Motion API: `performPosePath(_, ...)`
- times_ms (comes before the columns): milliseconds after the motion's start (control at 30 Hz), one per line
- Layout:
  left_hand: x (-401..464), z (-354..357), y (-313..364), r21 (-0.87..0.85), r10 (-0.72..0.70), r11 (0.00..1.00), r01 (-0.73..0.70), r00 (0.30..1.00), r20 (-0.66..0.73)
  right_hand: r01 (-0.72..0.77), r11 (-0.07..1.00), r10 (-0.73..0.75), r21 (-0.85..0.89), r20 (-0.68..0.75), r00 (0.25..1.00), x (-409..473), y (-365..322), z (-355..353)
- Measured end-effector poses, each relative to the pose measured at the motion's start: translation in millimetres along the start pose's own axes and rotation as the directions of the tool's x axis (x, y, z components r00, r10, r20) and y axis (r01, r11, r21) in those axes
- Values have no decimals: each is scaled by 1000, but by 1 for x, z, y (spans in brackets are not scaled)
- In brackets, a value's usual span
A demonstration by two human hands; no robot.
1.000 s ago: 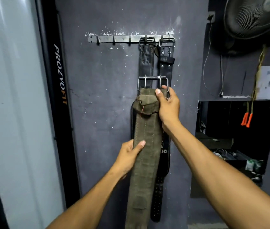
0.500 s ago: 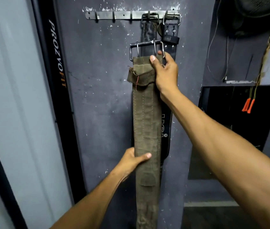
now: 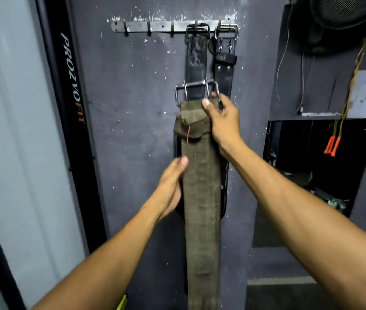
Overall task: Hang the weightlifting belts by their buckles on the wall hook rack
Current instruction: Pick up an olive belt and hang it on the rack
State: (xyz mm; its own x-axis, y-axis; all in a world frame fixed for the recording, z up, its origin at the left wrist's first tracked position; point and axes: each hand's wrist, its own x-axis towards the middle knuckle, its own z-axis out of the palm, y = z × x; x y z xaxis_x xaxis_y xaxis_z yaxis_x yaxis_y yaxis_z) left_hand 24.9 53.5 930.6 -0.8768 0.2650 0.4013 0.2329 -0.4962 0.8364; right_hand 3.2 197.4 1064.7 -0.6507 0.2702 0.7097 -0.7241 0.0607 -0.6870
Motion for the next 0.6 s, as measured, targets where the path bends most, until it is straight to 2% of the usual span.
performPosePath(100,36,27,57,49,140,989,-136,986,-90,-26,999,26,-20,13,1000,-15,22,-2)
performPosePath(167,49,39,74,144,158,981,-131,967,-201,-53,998,54,-25,40,998,-24,31,1)
performPosePath(233,53,45,77,204,199,967,-150,949,-243,-69,998,69,-4,42,997,-30,33,-1)
performPosePath(333,54,46,77,227,265,949,-218,943,-202,-78,986,61,149,119,991,-48,42,-16)
performPosePath(433,61,48,79,219,290,944,-246,936,-199,-48,989,22,142,180,983,-82,65,-25)
performPosePath(500,64,50,79,212,286,947,-243,936,-206,-33,986,8,165,150,989,-89,73,-25)
performPosePath(600,70,52,79,211,309,939,-270,935,-177,-111,973,69,200,205,976,-90,73,-33)
